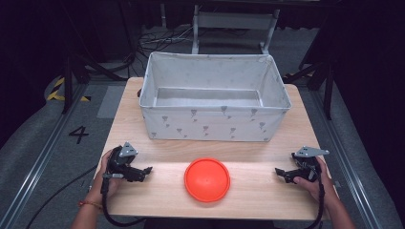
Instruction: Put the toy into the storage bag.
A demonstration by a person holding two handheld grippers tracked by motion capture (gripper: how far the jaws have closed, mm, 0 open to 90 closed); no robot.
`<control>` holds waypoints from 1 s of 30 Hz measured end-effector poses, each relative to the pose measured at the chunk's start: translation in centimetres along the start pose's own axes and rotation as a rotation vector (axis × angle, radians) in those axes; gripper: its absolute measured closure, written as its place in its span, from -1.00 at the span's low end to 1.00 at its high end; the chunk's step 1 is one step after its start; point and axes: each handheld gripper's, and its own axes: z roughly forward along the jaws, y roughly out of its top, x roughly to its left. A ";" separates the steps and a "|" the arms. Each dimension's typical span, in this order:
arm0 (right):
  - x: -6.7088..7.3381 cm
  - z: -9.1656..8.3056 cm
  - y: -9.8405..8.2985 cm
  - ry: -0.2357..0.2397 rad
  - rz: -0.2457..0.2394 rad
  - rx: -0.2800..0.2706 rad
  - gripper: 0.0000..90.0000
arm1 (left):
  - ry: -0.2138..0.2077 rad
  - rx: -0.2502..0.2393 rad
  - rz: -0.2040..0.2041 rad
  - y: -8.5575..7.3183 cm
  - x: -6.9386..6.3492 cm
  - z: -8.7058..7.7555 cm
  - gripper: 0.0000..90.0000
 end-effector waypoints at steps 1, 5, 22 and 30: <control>0.0 0.0 0.0 0.000 0.000 0.000 -0.99 | -0.001 -0.003 -0.003 -0.3 -0.1 -0.2 -0.97; 0.0 0.0 0.0 0.000 0.000 0.000 -0.99 | -0.008 -0.001 0.011 -0.7 0.0 -0.6 -0.97; 0.1 -0.3 0.0 -0.004 0.013 0.016 -0.89 | -0.040 0.002 0.044 -0.9 0.4 -0.8 -1.00; 0.9 -1.2 0.3 -0.013 -0.015 0.014 -0.56 | -0.041 0.003 0.044 -0.9 0.4 -0.8 -1.00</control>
